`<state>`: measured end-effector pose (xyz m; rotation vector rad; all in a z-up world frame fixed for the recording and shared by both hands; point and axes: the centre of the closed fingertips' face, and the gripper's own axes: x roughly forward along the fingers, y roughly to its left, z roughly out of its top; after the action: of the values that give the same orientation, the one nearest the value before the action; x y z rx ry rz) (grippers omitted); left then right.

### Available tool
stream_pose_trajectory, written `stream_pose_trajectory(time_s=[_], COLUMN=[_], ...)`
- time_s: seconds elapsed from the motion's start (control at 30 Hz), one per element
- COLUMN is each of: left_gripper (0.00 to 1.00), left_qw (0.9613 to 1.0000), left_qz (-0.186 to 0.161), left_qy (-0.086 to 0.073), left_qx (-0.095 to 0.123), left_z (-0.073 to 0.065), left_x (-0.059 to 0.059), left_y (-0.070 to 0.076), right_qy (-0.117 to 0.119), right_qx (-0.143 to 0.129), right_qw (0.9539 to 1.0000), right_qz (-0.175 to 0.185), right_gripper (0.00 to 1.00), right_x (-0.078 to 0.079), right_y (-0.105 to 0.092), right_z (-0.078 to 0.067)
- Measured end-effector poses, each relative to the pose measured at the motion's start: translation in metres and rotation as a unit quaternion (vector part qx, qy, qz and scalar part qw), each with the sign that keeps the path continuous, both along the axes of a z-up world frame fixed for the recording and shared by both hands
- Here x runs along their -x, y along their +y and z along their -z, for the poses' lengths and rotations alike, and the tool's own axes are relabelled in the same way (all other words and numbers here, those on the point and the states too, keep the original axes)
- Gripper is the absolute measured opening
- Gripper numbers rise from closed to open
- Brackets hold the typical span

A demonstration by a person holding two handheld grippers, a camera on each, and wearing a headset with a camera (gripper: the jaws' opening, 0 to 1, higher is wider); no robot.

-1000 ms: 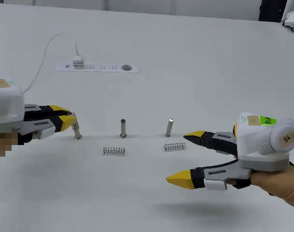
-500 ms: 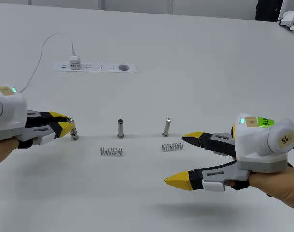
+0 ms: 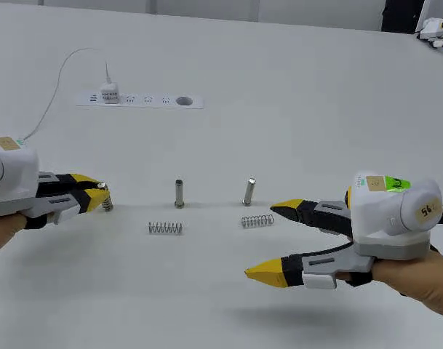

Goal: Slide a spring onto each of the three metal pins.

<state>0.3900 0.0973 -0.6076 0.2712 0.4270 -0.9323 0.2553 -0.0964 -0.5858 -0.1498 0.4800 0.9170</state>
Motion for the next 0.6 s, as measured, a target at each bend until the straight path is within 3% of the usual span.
stream_pose_trajectory(time_s=[0.2,0.33,0.6], left_gripper=[0.12,0.19,0.24], left_qw=[1.0,1.0,0.9999], left_qz=[-0.001,-0.006,-0.006], left_qy=[0.0,0.004,0.003], left_qx=[0.002,0.006,0.013], left_z=[-0.001,-0.002,-0.009], left_x=[0.001,0.001,0.01], left_y=[0.0,0.002,0.004], right_qy=[0.0,0.0,-0.002], right_qx=[0.0,-0.001,-0.002], right_qw=[1.0,1.0,1.0], right_qz=[-0.002,-0.003,-0.005], right_gripper=[0.73,0.72,0.72], right_x=[-0.001,-0.001,-0.001], right_y=[0.001,0.003,0.004], right_z=[0.0,0.0,0.0])
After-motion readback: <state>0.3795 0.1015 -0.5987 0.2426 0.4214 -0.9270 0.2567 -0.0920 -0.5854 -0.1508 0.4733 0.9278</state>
